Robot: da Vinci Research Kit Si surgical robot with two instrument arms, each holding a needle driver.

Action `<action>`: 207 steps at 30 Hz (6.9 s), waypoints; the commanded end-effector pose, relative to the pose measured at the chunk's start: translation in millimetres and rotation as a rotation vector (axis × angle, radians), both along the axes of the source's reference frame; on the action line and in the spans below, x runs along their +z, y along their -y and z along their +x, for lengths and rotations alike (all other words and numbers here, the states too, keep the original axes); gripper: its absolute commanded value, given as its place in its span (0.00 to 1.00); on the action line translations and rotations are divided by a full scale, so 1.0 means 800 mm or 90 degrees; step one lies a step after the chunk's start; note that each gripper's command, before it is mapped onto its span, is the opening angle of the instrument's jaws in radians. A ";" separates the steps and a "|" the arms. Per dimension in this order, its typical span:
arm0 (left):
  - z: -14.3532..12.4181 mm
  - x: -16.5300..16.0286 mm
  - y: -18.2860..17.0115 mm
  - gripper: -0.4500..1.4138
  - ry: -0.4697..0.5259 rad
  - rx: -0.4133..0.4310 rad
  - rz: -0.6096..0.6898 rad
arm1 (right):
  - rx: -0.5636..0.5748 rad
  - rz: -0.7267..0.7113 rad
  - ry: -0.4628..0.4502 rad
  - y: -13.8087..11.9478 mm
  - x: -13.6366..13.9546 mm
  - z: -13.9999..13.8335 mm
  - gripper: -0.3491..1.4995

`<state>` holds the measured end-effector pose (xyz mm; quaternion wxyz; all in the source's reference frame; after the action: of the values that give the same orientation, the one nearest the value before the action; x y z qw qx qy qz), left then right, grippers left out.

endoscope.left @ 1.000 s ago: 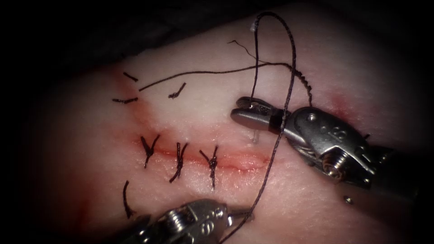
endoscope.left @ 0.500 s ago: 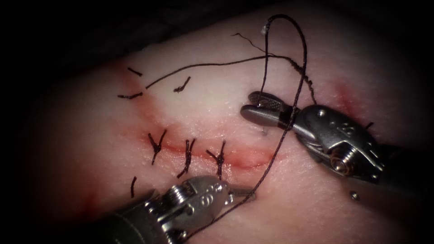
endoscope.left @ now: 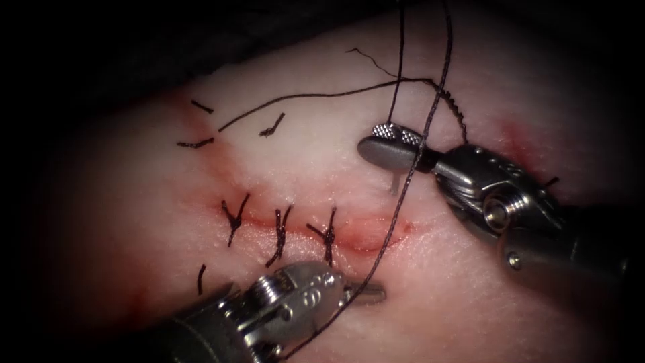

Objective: Wound Closure
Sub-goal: Throw needle into skin above incision with right end-effector

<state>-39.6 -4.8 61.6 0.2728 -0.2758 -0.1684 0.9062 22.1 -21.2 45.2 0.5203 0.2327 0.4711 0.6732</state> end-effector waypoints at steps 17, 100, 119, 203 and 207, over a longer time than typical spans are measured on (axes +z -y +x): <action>-0.0019 -0.0027 0.0003 0.13 -0.005 0.012 -0.012 | 0.082 0.161 -0.107 -0.0036 0.0006 0.0016 0.00; 0.0006 -0.0104 0.0020 0.13 -0.033 0.059 -0.042 | 0.060 0.059 -0.125 0.0047 -0.0038 0.0079 0.84; 0.0012 -0.0106 0.0020 0.13 -0.031 0.061 -0.041 | -0.069 -0.233 0.223 -0.0009 -0.0029 -0.0019 0.86; 0.0073 -0.0082 -0.0035 0.07 -0.021 0.008 -0.047 | 0.064 0.356 -0.338 0.0116 -0.0088 0.0149 0.00; 0.0075 -0.0090 -0.0042 0.06 -0.007 -0.006 -0.058 | 0.061 0.352 -0.344 0.0111 -0.0084 0.0146 0.11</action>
<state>-33.1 -2.3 54.0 0.2672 -0.2836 -0.1253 0.9124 32.7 -31.2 38.5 0.2659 0.5060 0.4098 0.7108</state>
